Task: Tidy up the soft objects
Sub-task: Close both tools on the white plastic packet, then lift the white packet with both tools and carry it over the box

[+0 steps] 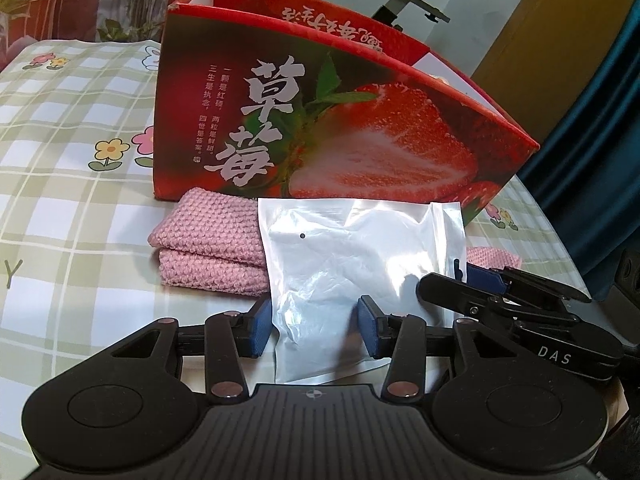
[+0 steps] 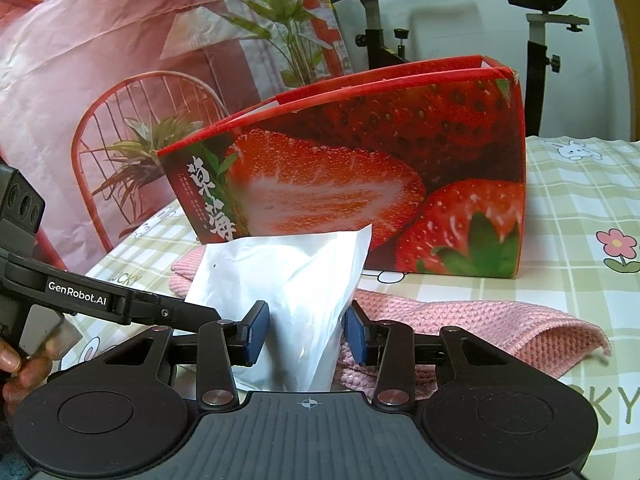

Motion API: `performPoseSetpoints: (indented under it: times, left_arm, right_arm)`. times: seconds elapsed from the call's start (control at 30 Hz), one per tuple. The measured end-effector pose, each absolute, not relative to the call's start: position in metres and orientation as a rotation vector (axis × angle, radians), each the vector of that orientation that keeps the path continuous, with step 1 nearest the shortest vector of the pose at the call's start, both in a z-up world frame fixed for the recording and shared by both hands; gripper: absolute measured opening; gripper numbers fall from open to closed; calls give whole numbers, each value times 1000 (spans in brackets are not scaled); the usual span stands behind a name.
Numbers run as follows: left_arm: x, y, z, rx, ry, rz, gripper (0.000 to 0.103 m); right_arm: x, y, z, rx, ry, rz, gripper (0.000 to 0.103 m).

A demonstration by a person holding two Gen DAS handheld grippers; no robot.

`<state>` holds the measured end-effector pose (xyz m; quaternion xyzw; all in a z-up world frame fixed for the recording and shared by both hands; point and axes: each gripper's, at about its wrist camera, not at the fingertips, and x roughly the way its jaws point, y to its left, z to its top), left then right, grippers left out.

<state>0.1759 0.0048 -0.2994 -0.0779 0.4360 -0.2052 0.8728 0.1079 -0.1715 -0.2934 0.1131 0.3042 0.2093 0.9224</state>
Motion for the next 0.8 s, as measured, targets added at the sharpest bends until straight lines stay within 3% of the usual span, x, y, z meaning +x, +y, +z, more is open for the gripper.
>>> performPoseSetpoints:
  times: [0.47, 0.8]
  left_arm:
    - [190, 8, -298, -290, 951, -442, 54]
    - [181, 13, -281, -281, 892, -477, 46]
  right_arm:
    - [114, -171, -291, 245, 669, 430, 39]
    - [113, -171, -272, 254, 672, 422, 30]
